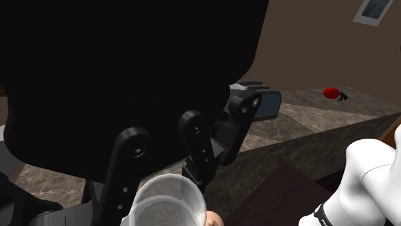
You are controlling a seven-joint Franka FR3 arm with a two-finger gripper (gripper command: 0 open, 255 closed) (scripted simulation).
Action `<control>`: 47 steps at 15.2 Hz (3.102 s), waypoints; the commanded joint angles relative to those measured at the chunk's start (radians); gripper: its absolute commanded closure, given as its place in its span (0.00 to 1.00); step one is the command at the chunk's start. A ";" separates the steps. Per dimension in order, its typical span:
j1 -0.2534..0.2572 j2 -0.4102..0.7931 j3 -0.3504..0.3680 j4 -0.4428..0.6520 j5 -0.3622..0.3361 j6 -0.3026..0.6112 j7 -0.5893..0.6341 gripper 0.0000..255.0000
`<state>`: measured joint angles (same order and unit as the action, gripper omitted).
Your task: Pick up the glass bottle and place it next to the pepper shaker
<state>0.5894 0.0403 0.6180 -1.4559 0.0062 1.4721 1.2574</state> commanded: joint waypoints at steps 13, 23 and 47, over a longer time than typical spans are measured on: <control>-0.012 -0.054 -0.010 -0.245 0.031 0.201 -0.027 1.00; -0.012 -0.060 -0.010 -0.385 0.035 0.336 -0.033 1.00; -0.006 -0.005 -0.004 -0.570 0.004 0.566 -0.015 1.00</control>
<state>0.5839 0.0353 0.6137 -2.0257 0.0101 2.0381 1.2424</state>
